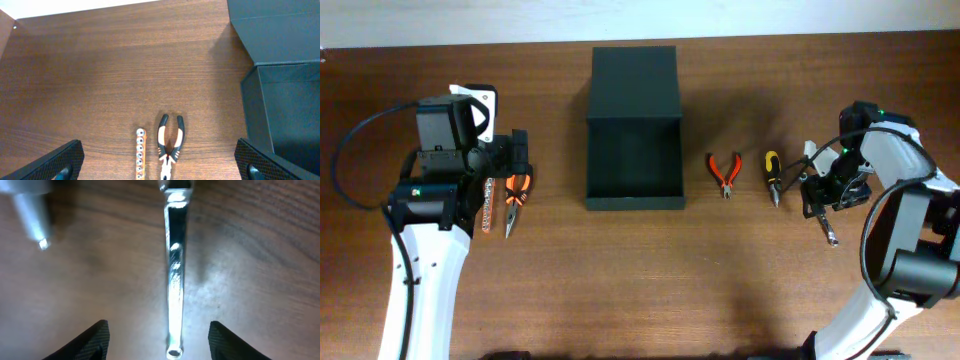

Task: Pack container
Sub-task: 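Move the right gripper over the chrome wrench and lower onto it, then close the right gripper on the wrench shaft and lift it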

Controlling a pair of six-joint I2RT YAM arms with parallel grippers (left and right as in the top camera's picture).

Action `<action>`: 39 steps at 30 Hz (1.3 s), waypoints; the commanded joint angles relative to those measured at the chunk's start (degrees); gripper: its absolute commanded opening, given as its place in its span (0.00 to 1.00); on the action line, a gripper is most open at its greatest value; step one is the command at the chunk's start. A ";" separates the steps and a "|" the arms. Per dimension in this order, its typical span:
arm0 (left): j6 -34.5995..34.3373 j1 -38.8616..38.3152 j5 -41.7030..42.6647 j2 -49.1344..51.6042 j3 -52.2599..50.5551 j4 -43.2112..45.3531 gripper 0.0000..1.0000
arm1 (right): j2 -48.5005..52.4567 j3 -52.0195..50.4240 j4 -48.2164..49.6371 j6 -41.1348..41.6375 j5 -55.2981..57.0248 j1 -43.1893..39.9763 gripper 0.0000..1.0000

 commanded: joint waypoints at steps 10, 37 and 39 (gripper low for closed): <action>0.57 -0.11 -0.79 0.37 1.11 0.20 0.99 | 2.91 0.72 2.58 8.81 2.67 -0.28 0.60; 0.57 -0.11 -0.61 0.48 1.11 0.35 0.99 | -10.75 0.52 0.37 7.48 -10.40 -1.16 0.64; 0.55 -0.11 -0.61 0.48 1.11 0.31 0.99 | -13.49 -1.07 0.87 7.43 -10.32 -1.64 0.64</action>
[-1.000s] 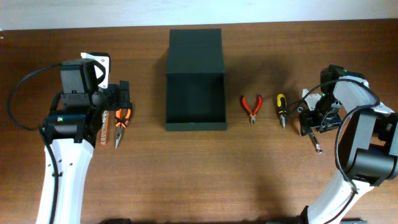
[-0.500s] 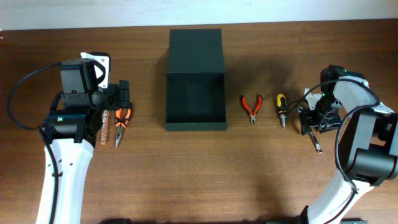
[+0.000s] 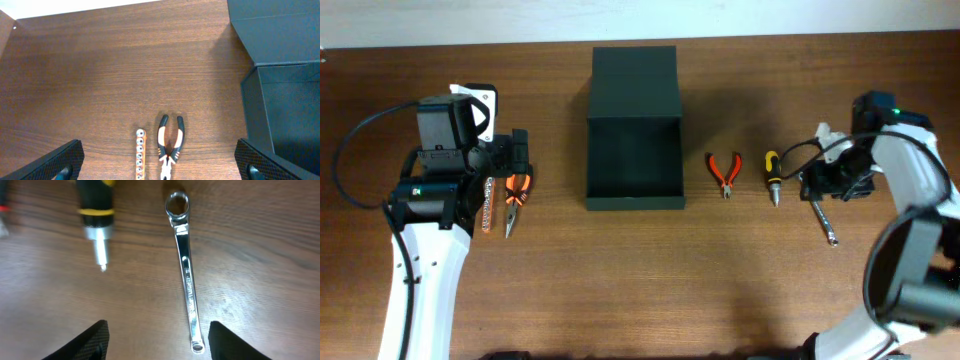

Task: Pack container
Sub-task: 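Close the right gripper on the wrench shaft and lift it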

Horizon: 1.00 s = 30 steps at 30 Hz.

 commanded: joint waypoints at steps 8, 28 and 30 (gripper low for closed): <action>0.57 -0.11 -0.63 0.42 1.11 -0.28 0.99 | -9.84 -17.90 15.15 -1.11 -2.08 -4.11 0.76; 0.55 -0.11 -0.59 0.46 1.11 -0.26 0.99 | -5.66 -20.22 19.02 -6.29 3.26 -4.09 0.63; 0.55 -0.11 -0.59 0.46 1.11 -0.24 0.99 | -4.44 -20.22 18.60 -6.49 3.23 -4.09 0.63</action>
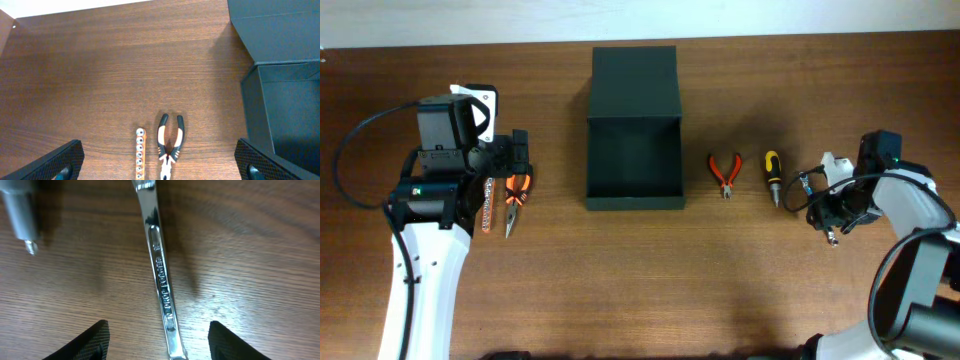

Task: Pack container
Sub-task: 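Close the right gripper on the wrench shaft and lift it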

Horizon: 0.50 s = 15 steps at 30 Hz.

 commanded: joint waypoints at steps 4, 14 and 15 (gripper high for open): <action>0.55 -0.11 -0.59 0.42 1.11 0.00 0.99 | 3.69 0.00 -0.35 -1.44 0.46 0.33 0.63; 0.55 -0.11 1.51 0.59 1.11 0.00 0.99 | 4.70 0.00 -0.81 -1.84 2.12 1.20 0.55; 0.55 -0.11 1.51 0.59 1.11 0.00 0.99 | 4.81 0.00 -0.83 -1.84 2.69 1.18 0.54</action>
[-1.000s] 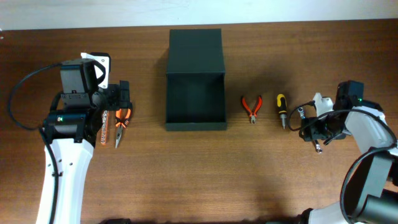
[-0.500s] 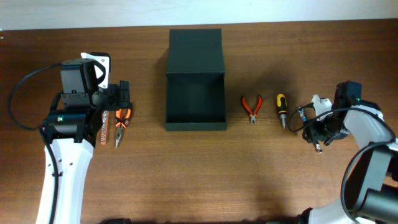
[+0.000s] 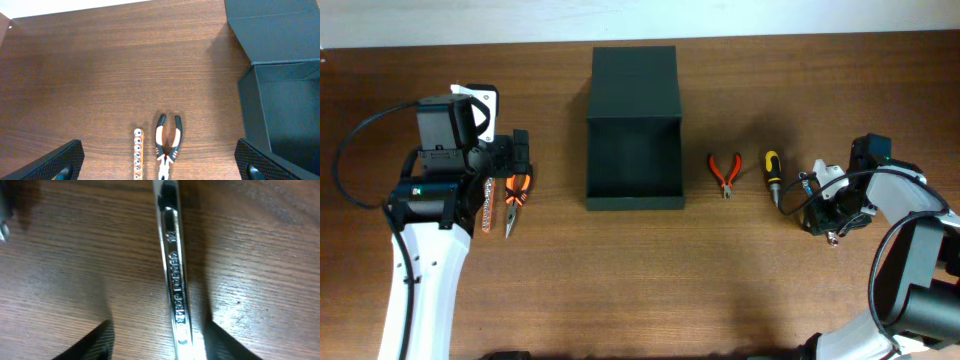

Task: Pack container
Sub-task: 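Close the right gripper on the wrench shaft and lift it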

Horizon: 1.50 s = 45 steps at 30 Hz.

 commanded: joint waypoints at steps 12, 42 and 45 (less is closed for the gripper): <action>0.55 -0.11 0.79 1.62 1.11 0.07 0.99 | 1.44 -0.02 0.09 -0.42 4.13 0.39 0.35; 0.55 -0.11 0.81 3.19 1.11 0.59 0.99 | 1.53 -0.02 0.52 -3.50 3.65 0.42 0.30; 0.55 -0.11 0.81 3.19 1.11 0.59 0.99 | 1.53 -0.02 0.31 -3.45 3.72 0.42 0.23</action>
